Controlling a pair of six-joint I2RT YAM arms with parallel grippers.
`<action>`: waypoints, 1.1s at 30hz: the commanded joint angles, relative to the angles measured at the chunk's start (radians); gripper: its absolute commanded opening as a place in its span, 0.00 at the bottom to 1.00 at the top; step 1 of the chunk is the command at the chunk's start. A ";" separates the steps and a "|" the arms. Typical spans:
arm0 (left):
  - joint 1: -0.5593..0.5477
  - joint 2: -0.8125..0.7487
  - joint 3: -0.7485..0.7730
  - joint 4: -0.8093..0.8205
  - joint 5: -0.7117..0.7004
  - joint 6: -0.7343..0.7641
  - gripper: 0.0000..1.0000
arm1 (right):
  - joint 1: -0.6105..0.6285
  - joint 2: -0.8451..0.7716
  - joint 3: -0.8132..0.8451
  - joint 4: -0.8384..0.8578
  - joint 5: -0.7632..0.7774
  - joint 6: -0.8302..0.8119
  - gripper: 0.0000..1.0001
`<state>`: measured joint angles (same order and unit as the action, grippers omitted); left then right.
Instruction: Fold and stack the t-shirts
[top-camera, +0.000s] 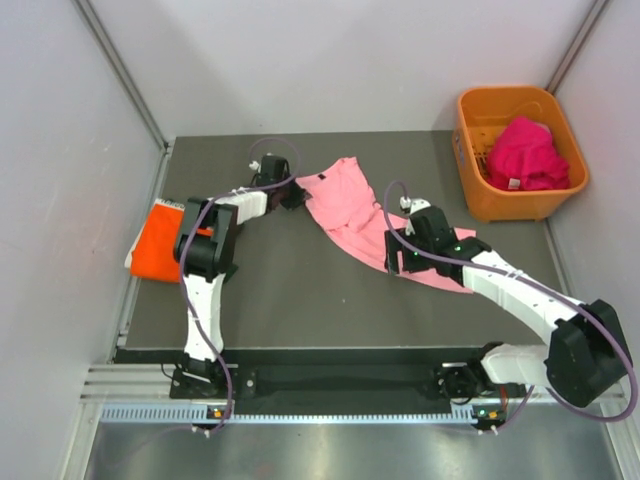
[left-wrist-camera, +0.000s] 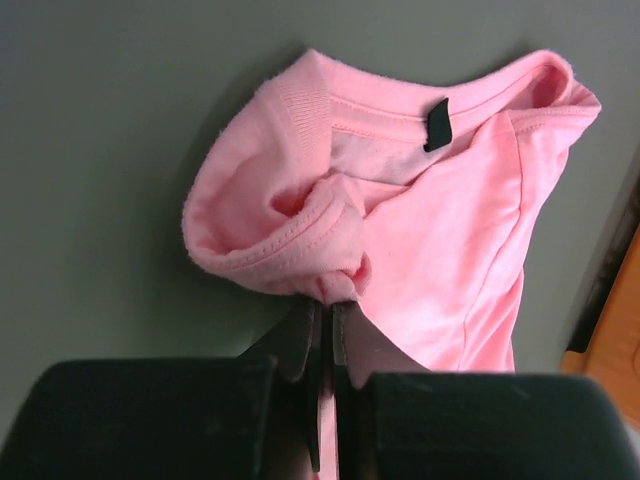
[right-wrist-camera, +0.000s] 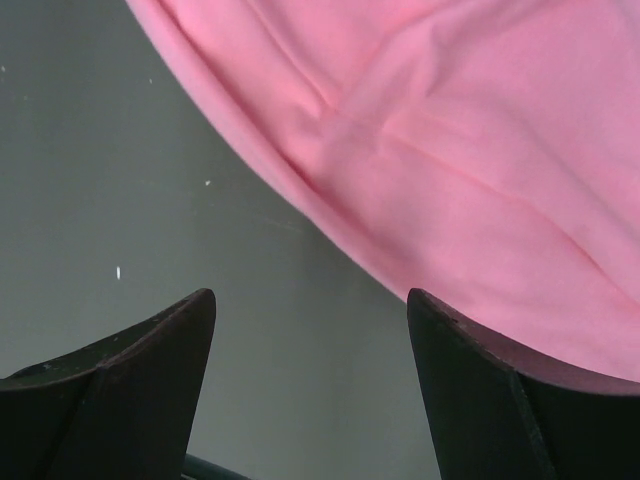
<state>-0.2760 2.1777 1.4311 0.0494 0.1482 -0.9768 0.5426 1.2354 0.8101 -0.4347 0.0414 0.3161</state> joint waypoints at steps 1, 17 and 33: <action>0.040 0.094 0.154 -0.167 0.002 0.085 0.00 | 0.033 -0.024 -0.025 0.028 0.012 0.017 0.78; 0.218 0.361 0.589 -0.301 0.140 0.086 0.00 | 0.186 -0.004 -0.085 -0.052 0.147 0.097 0.73; 0.224 0.413 0.652 -0.252 0.186 0.070 0.00 | 0.235 0.301 0.089 -0.087 0.320 0.035 0.46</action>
<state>-0.0540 2.5465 2.0644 -0.1822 0.3294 -0.9176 0.7639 1.4815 0.8288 -0.4973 0.2798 0.3653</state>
